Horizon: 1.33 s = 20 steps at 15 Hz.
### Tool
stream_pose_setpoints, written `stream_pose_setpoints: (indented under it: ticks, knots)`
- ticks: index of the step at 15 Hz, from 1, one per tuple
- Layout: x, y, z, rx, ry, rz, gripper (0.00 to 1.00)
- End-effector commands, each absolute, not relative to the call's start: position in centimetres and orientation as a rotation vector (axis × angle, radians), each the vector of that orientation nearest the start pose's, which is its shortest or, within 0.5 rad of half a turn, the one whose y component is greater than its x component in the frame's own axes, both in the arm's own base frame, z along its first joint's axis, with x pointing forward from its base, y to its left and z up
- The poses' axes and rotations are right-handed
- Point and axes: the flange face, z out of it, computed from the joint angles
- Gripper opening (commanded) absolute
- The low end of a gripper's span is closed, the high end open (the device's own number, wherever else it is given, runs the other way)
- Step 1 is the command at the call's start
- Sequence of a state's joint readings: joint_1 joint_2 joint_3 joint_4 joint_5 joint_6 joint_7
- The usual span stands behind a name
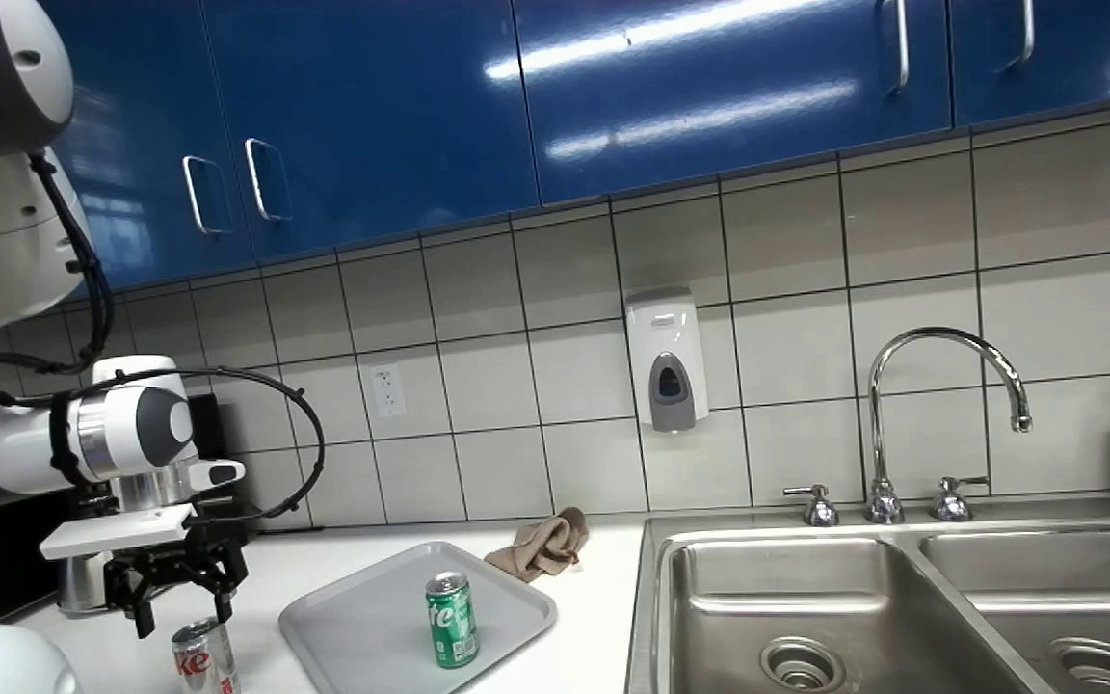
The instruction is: Take the sprite and coke from countertop and put them on the grey tray
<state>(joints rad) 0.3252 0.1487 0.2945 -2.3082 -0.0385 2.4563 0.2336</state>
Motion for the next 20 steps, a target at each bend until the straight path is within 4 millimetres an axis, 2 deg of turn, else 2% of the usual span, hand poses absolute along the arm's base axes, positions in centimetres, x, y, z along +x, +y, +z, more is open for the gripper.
stream_pose_setpoints:
  ticks: [1, 13, 20]
  knots:
    - [42.8, 29.7, 27.8, -3.069, -0.645, -0.023, 1.00]
    - [42.8, 29.7, 24.6, -3.048, -0.663, -0.008, 1.00]
    - [43.0, 29.5, 23.7, -3.046, -0.654, -0.008, 1.00]
